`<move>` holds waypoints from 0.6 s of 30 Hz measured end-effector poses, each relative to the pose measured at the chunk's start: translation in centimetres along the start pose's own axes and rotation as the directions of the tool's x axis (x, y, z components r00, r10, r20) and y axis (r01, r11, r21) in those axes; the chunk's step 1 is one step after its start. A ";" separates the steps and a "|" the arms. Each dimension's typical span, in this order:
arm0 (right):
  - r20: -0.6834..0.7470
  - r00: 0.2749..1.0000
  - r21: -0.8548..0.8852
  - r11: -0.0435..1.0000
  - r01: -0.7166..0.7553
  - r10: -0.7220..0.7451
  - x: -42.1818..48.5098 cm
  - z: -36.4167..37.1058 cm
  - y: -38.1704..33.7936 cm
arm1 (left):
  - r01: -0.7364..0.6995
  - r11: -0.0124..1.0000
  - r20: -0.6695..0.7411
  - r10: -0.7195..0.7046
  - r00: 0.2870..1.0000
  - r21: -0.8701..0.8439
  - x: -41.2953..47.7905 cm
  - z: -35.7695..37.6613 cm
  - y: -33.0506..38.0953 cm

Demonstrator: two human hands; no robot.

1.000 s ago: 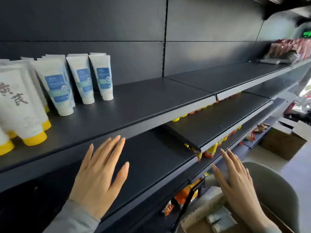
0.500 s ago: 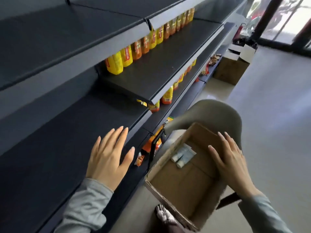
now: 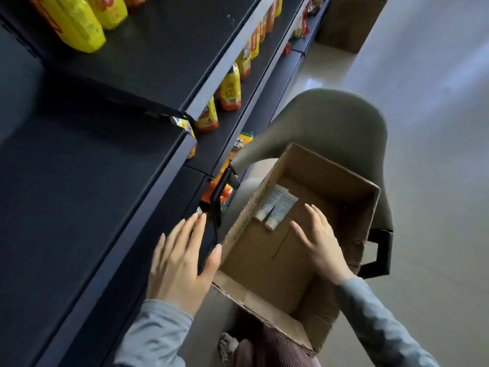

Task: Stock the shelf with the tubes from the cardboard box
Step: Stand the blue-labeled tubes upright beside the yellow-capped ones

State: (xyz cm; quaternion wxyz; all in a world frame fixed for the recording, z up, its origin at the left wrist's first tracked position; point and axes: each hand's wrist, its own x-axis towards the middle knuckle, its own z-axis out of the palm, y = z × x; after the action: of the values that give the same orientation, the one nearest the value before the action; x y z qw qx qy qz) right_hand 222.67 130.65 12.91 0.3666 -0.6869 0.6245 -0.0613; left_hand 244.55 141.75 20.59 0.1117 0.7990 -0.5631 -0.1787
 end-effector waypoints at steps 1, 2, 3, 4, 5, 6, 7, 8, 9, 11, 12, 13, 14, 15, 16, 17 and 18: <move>0.021 0.999 0.037 0.999 -0.027 0.026 0.9 1.4 0.3 | 0.007 1.000 0.021 -0.007 1.000 0.004 0.5 0.8 -0.3; 0.049 0.997 0.082 0.995 -0.062 0.058 1.8 2.8 0.7 | 0.014 1.000 0.040 -0.014 0.999 0.006 1.1 1.6 -0.6; 0.086 0.992 0.132 0.985 -0.108 0.097 2.7 4.2 1.1 | 0.018 1.000 0.053 -0.018 0.998 0.006 1.7 2.3 -0.9; 0.129 0.981 0.179 0.970 -0.165 0.143 3.6 5.5 1.6 | 0.021 1.000 0.062 -0.021 0.998 0.005 2.3 3.0 -1.1; 0.178 0.964 0.217 0.948 -0.233 0.196 4.6 6.8 2.1 | 0.025 1.000 0.072 -0.025 0.997 0.004 2.8 3.6 -1.3; 0.226 0.942 0.248 0.921 -0.302 0.248 5.5 8.1 2.7 | 0.030 1.000 0.082 -0.030 0.996 0.005 3.4 4.2 -1.4; 0.269 0.915 0.272 0.887 -0.372 0.301 6.4 9.4 3.2 | 0.033 0.999 0.094 -0.034 0.995 0.007 4.0 4.8 -1.6; 0.298 0.889 0.293 0.853 -0.432 0.347 7.3 10.6 3.9 | 0.034 0.999 0.105 -0.034 0.994 0.008 4.6 5.4 -1.7; 0.320 0.862 0.306 0.818 -0.487 0.394 8.2 11.7 4.6 | 0.033 0.999 0.113 -0.034 0.993 0.006 5.2 5.9 -1.8; 0.346 0.807 0.340 0.738 -0.583 0.478 9.8 13.4 5.9 | 0.024 1.000 0.123 -0.024 0.992 -0.001 6.3 6.9 -1.9; 0.351 0.783 0.375 0.688 -0.621 0.514 10.6 14.1 6.6 | 0.017 1.000 0.129 -0.016 0.992 -0.006 6.7 7.4 -1.9; 0.352 0.765 0.413 0.643 -0.644 0.540 11.4 14.7 7.1 | 0.007 1.000 0.136 -0.006 0.991 -0.010 7.1 7.9 -1.9; 0.347 0.757 0.441 0.616 -0.652 0.554 12.3 15.2 7.6 | -0.004 1.000 0.142 0.006 0.990 -0.013 7.4 8.4 -1.8; 0.335 0.751 0.448 0.605 -0.658 0.569 13.1 15.6 8.1 | -0.018 1.000 0.142 0.020 0.990 -0.014 7.7 8.9 -1.8; 0.317 0.747 0.450 0.601 -0.661 0.584 14.0 15.9 8.6 | -0.034 0.999 0.139 0.035 0.990 -0.013 7.9 9.3 -1.7; 0.302 0.745 0.462 0.592 -0.660 0.595 14.8 16.2 8.9 | -0.047 0.999 0.136 0.049 0.990 -0.012 8.1 9.8 -1.7; 0.293 0.748 0.486 0.581 -0.653 0.595 15.6 16.5 9.3 | -0.057 0.998 0.137 0.058 0.989 -0.014 8.3 10.2 -1.6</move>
State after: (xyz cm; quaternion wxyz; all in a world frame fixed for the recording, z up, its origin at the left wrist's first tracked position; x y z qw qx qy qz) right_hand 227.41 124.05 -10.28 0.5790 -0.2858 0.7599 -0.0752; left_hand 244.23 134.78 9.34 0.0817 0.7678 -0.5913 -0.2329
